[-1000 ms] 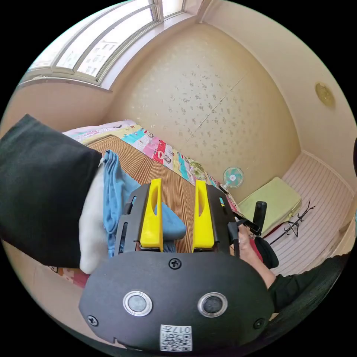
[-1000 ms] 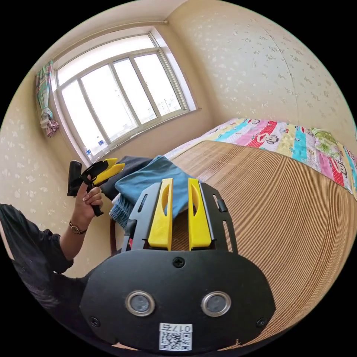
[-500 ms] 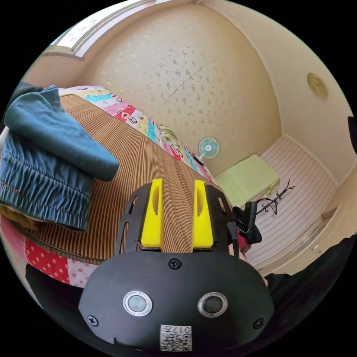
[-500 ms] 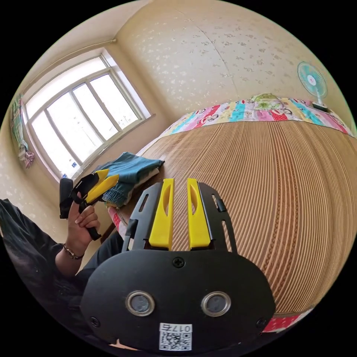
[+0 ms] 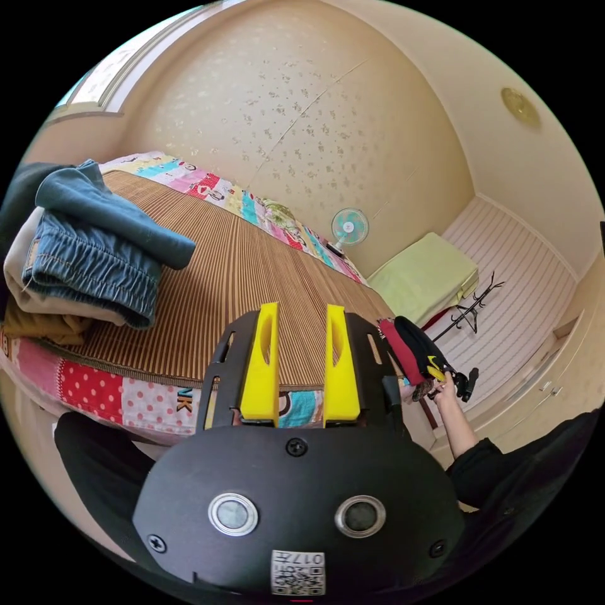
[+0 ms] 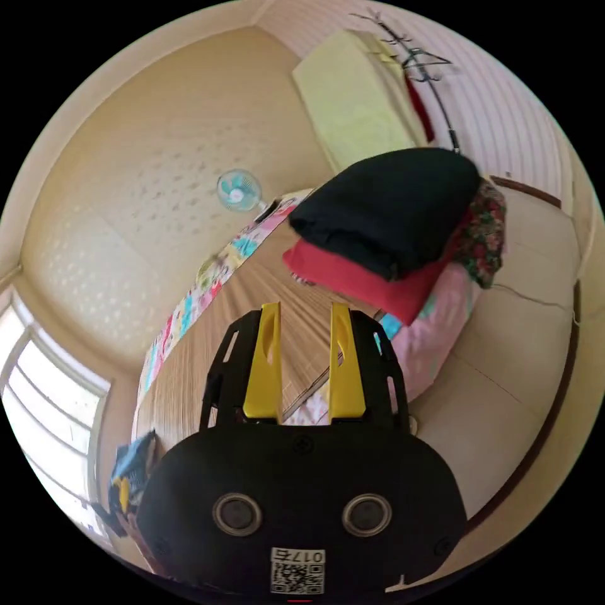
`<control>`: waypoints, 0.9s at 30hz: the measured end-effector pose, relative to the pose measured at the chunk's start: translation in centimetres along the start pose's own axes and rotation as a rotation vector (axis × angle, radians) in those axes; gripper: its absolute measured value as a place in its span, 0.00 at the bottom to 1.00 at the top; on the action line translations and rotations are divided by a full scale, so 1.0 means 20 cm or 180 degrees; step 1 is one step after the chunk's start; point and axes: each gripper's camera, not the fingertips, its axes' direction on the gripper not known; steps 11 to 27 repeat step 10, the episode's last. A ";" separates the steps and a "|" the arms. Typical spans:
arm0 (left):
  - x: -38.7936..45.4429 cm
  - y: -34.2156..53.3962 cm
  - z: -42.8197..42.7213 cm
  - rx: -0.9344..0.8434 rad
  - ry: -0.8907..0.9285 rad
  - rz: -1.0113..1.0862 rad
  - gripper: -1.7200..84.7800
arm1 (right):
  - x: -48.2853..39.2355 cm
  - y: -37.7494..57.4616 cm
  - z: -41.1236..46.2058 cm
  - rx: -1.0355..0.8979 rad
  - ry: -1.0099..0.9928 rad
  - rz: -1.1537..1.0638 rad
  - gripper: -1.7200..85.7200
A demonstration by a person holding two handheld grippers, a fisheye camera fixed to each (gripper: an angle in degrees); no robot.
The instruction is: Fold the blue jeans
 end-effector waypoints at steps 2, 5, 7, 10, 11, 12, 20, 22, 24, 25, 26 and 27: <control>0.00 0.05 0.01 -0.0076 -0.0105 0.0047 0.15 | 0.18 -0.18 -0.16 0.0470 -0.0103 0.0329 0.17; 0.00 0.11 0.05 -0.0200 -0.0319 0.0073 0.15 | 0.39 -0.39 -0.19 0.0578 -0.0281 0.0563 0.19; 0.00 0.15 0.08 -0.0184 -0.0324 -0.0001 0.15 | 0.47 -0.49 -0.08 0.0262 -0.0304 0.0650 0.22; 0.05 0.19 0.14 -0.0194 -0.0297 0.0026 0.15 | 0.52 -0.58 0.13 -0.0180 -0.0725 0.0719 0.22; 0.05 0.19 0.14 -0.0194 -0.0297 0.0026 0.15 | 0.52 -0.58 0.13 -0.0180 -0.0725 0.0719 0.22; 0.05 0.19 0.14 -0.0194 -0.0297 0.0026 0.15 | 0.52 -0.58 0.13 -0.0180 -0.0725 0.0719 0.22; 0.05 0.19 0.14 -0.0194 -0.0297 0.0026 0.15 | 0.52 -0.58 0.13 -0.0180 -0.0725 0.0719 0.22; 0.05 0.19 0.14 -0.0194 -0.0297 0.0026 0.15 | 0.52 -0.58 0.13 -0.0180 -0.0725 0.0719 0.22; 0.05 0.19 0.14 -0.0194 -0.0297 0.0026 0.15 | 0.52 -0.58 0.13 -0.0180 -0.0725 0.0719 0.22; 0.05 0.19 0.14 -0.0194 -0.0297 0.0026 0.15 | 0.52 -0.58 0.13 -0.0180 -0.0725 0.0719 0.22; 0.05 0.19 0.14 -0.0194 -0.0297 0.0026 0.15 | 0.52 -0.58 0.13 -0.0180 -0.0725 0.0719 0.22; 0.05 0.19 0.14 -0.0194 -0.0297 0.0026 0.15 | 0.52 -0.58 0.13 -0.0180 -0.0725 0.0719 0.22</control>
